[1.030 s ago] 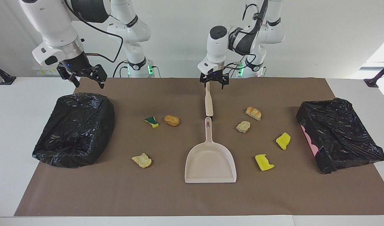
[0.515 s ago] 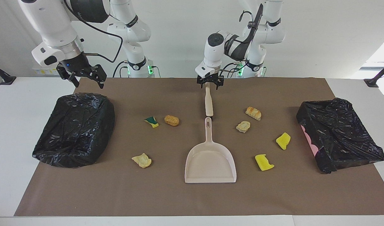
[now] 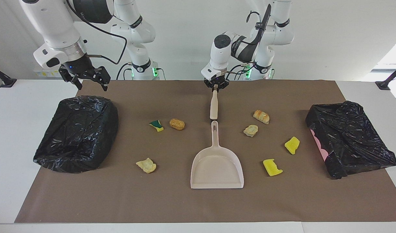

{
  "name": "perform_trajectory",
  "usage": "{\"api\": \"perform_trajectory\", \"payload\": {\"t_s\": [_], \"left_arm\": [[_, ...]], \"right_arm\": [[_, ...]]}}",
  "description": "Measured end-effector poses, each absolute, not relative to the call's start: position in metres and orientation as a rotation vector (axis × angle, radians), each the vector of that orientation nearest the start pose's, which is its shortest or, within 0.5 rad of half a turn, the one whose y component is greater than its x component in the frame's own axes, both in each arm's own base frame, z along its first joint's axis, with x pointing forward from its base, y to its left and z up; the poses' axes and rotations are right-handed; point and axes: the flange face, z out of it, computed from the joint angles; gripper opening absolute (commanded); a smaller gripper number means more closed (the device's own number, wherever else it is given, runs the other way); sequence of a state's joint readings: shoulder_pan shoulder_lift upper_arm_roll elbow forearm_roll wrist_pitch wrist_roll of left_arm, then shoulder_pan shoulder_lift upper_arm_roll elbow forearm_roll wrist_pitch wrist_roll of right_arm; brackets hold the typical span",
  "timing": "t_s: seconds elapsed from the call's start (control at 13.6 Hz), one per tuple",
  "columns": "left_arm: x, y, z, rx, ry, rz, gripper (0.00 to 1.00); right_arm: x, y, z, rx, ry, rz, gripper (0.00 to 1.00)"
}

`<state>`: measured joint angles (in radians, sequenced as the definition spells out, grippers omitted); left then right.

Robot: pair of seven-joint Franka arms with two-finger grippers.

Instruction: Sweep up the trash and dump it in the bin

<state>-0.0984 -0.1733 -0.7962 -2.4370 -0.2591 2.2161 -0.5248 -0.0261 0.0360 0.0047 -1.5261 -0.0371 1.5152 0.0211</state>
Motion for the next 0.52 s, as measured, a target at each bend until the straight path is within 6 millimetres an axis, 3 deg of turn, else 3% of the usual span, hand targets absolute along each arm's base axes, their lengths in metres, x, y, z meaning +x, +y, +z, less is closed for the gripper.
{"api": "perform_trajectory", "payload": {"t_s": [0.22, 0.37, 0.52], "left_arm": [[0.284, -0.363, 0.347, -3.110, 0.297, 0.214, 0.00], [0.292, -0.358, 0.354, -3.108, 0.270, 0.233, 0.00], [0.317, -0.335, 0.368, -3.118, 0.230, 0.256, 0.00]], "right_arm": [[0.567, 0.010, 0.607, -3.177, -0.005, 0.111, 1.00], [0.580, 0.044, 0.589, -3.179, -0.054, 0.118, 1.00], [0.593, 0.085, 0.570, -3.179, -0.104, 0.092, 1.00]]}}
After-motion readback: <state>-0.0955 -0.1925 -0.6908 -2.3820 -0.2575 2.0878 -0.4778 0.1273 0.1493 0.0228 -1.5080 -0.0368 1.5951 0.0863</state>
